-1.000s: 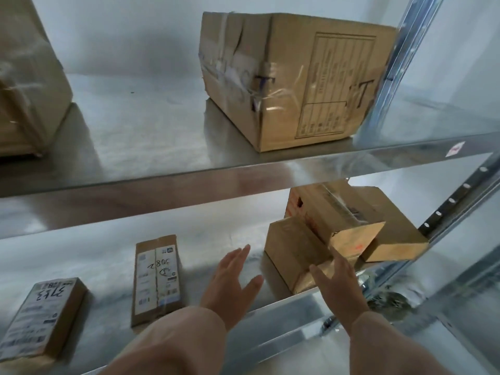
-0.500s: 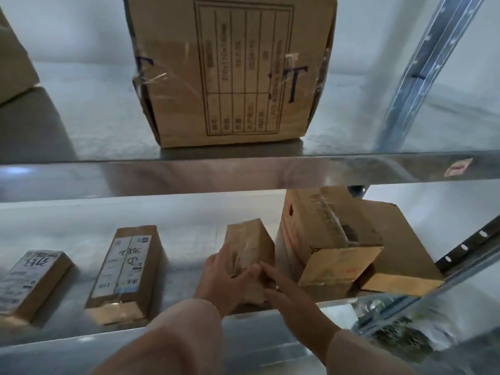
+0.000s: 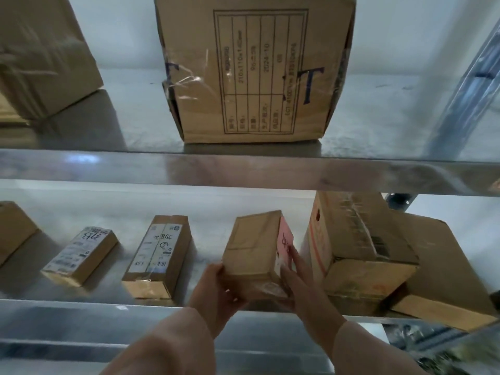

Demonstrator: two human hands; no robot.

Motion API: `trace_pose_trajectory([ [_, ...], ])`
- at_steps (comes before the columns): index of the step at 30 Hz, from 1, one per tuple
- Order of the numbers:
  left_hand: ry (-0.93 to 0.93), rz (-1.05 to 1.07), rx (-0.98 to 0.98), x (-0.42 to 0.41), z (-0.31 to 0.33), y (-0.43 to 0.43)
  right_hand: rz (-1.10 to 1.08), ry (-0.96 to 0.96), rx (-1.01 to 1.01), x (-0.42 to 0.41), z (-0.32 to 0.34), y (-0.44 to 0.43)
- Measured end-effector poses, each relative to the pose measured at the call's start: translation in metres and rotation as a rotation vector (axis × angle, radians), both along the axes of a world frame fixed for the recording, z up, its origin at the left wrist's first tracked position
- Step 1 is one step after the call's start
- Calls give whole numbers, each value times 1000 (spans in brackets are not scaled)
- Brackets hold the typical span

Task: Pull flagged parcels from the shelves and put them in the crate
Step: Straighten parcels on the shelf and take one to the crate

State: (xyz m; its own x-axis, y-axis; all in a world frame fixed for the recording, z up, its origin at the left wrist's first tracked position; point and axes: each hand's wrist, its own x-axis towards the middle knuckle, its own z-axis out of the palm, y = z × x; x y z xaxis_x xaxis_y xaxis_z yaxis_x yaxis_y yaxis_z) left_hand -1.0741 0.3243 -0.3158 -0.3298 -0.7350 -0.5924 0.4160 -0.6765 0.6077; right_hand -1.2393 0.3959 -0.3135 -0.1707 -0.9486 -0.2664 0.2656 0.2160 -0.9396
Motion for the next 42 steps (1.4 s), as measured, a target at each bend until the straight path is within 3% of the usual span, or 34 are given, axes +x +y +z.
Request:
trace_pose_trajectory([
  [6,-578,-200,-528,6,5,-3,-38,145,-109,6,-3,-7],
  [14,-356,-165,-533,33,33,12,90,377,-336,45,22,-18],
  [20,-458,116,-494,95,44,14,251,429,-447,107,32,-39],
  [28,-520,327,-543,212,47,36,402,574,-548,221,28,-43],
  [33,-592,477,-534,319,46,59,506,477,-574,326,24,-44],
  [42,-811,593,-773,526,32,117,704,436,-601,547,27,-37],
])
